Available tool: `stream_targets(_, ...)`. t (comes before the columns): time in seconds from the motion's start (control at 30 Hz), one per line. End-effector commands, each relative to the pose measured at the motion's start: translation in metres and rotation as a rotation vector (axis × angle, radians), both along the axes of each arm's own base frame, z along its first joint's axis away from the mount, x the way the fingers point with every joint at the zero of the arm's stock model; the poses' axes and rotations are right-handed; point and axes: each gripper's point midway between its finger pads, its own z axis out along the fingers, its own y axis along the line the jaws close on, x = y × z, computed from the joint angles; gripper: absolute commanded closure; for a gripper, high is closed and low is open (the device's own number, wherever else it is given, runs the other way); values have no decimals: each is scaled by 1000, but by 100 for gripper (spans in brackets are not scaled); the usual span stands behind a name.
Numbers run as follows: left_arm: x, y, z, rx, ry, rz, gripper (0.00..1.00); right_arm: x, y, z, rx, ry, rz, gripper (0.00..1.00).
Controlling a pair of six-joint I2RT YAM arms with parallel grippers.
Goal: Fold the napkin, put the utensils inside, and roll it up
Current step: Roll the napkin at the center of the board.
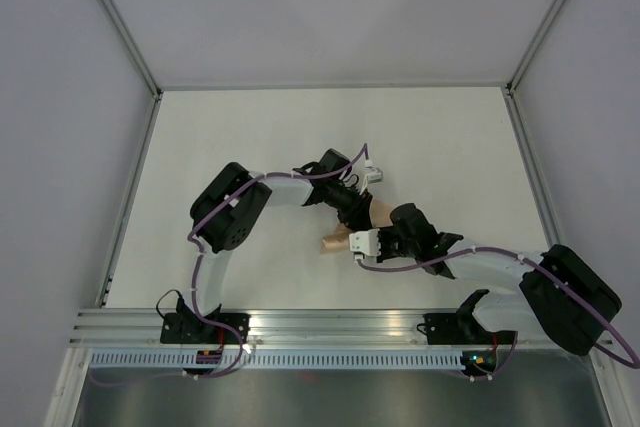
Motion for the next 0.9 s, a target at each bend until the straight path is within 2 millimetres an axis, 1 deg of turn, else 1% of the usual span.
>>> stream_targets(0.0,-36,48,-65,289,102,18,59,-37,-25,-38,-141,211,10,88)
stream_targets(0.03,-29,45,-58,267,72,30,58,-36,-20,-34,-132,221,17,89)
stream_targets(0.1,-22,45,-54,259,54,66,55,-39,-19,-33,-143,254,17,90)
stream_targets(0.13,-14,44,-48,242,17,89,54,-40,-18,-32,-140,267,24,91)
stream_targets(0.2,-4,45,-40,223,8,140,50,-43,-17,-32,-154,296,27,92)
stream_targets(0.23,-1,48,-39,224,-2,160,50,-44,-17,-32,-154,307,30,93)
stream_targets(0.27,6,44,-28,191,-38,176,50,-45,-17,-34,-162,321,30,94)
stream_targets(0.3,14,47,-27,203,-59,216,49,-45,-16,-33,-163,328,30,94)
stream_targets(0.33,17,51,-26,209,-73,237,49,-46,-16,-33,-166,335,30,94)
stream_targets(0.37,25,49,-16,185,-103,263,49,-47,-16,-34,-168,348,29,94)
stream_targets(0.4,32,53,-14,191,-117,297,48,-47,-16,-33,-173,359,29,94)
stream_targets(0.43,38,59,-16,217,-137,338,47,-48,-15,-33,-175,367,31,94)
stream_targets(0.47,45,60,-12,206,-149,369,47,-49,-15,-34,-179,382,33,94)
stream_targets(0.5,60,64,-1,191,-198,425,46,-49,-15,-33,-183,394,34,94)
stream_targets(0.53,60,69,-2,194,-200,446,45,-50,-14,-33,-184,404,35,95)
stream_targets(0.57,64,72,3,187,-210,475,45,-51,-15,-34,-192,418,36,95)
stream_targets(0.63,78,83,13,190,-263,553,44,-52,-14,-33,-198,445,45,96)
stream_targets(0.67,82,87,15,191,-278,583,44,-52,-14,-34,-202,460,44,96)
stream_targets(0.7,90,94,17,207,-307,631,43,-53,-12,-31,-201,480,48,96)
stream_targets(0.73,93,98,27,187,-332,655,43,-53,-11,-30,-202,492,56,96)
stream_targets(0.77,95,102,30,189,-348,679,43,-54,-13,-32,-210,515,54,96)
stream_targets(0.8,101,108,34,199,-379,721,42,-54,-11,-28,-208,538,60,97)
stream_targets(0.83,103,111,45,175,-413,747,42,-54,-10,-27,-211,551,64,97)
stream_targets(0.87,105,115,51,168,-430,776,42,-53,-12,-29,-221,572,65,97)
